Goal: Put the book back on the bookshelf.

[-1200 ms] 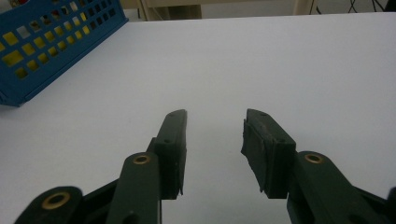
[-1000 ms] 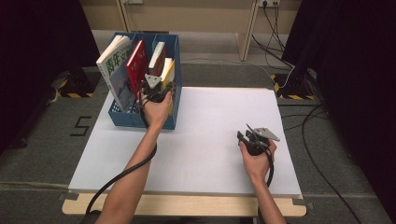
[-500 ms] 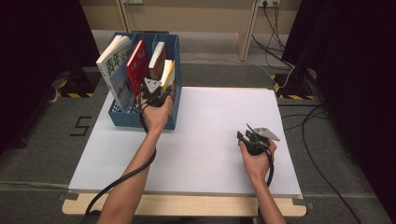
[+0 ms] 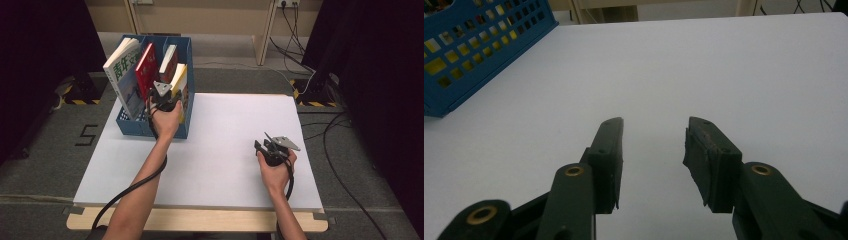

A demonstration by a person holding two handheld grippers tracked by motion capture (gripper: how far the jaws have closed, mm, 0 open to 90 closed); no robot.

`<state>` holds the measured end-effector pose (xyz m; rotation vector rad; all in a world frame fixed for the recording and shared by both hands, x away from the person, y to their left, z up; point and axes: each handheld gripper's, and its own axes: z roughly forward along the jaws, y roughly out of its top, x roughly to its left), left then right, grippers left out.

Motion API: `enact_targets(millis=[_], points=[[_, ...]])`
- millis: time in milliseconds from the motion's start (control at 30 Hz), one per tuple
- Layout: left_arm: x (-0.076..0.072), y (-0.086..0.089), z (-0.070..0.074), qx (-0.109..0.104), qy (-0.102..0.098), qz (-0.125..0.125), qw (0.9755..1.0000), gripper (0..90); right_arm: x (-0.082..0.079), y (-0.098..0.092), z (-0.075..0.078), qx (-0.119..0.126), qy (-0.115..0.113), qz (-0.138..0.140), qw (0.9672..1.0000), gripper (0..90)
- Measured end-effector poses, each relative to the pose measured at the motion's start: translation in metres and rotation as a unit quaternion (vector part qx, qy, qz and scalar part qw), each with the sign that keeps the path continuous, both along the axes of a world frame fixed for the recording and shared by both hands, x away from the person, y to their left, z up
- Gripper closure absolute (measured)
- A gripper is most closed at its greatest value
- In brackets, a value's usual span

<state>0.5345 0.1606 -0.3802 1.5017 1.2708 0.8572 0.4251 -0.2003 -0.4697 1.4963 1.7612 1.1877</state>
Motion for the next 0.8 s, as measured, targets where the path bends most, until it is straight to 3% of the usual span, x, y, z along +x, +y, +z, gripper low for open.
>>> enact_targets(millis=[333, 600, 800], points=[[0.004, 0.004, 0.001, -0.007, -0.010, 0.007, 0.9999, 75.5, 0.000, -0.001, 0.000, 0.001, 0.001, 0.000, 1.0000, 59.0], [0.015, 0.001, 0.007, 0.000, -0.028, 0.016, 0.9995, 75.5, 0.001, -0.001, -0.001, 0.002, 0.001, 0.000, 1.0000, 59.1], [0.023, -0.001, 0.006, -0.002, -0.029, 0.024, 0.9993, 75.5, 0.000, -0.001, -0.001, 0.002, 0.000, 0.001, 1.0000, 59.1]])
